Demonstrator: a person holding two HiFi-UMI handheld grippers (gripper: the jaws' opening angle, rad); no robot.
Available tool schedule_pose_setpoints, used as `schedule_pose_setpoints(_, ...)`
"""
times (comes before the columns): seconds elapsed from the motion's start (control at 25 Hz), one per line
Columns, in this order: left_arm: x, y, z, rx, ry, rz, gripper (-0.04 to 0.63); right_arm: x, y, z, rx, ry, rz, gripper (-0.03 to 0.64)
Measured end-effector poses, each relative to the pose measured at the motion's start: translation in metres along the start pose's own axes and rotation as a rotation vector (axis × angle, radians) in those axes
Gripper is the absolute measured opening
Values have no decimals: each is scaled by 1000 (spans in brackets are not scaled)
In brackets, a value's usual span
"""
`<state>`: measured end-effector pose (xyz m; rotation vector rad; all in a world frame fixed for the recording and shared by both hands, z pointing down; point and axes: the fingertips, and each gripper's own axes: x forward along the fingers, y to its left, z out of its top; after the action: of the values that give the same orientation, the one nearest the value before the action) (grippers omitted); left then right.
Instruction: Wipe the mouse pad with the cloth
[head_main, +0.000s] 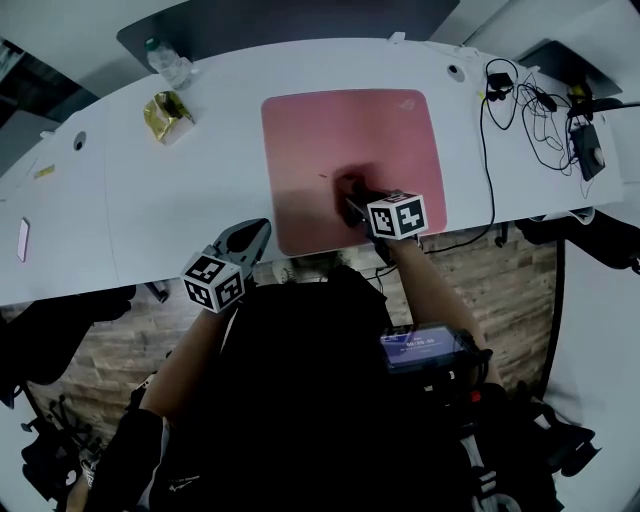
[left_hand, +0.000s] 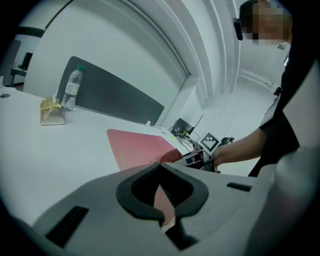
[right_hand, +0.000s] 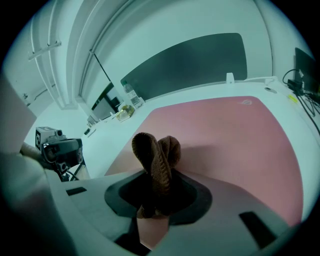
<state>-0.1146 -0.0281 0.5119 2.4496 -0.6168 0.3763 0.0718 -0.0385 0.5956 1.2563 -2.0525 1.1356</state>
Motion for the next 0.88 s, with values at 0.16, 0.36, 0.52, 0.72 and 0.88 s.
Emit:
schedule_pose_setpoints(0.16, 19, -7, 7, 1, 4, -4, 8, -12, -21, -2, 12, 2, -7, 124)
schedule_pose_setpoints(0.36, 44, -18, 11, 6, 16, -5, 9, -27, -48, -4, 25, -4, -9, 124)
schedule_pose_setpoints(0.52, 62, -28, 12, 8, 26, 5, 8, -40, -70, -7, 45, -19, -4, 124)
schedule_pose_setpoints(0.72, 84, -38, 14, 15, 39, 21, 9, -58, -102, -9, 64, -40, -10, 124)
schedule_pose_setpoints(0.88, 101, -48, 17, 18, 44, 34, 8, -74, -129, -11, 69, -44, -13, 124)
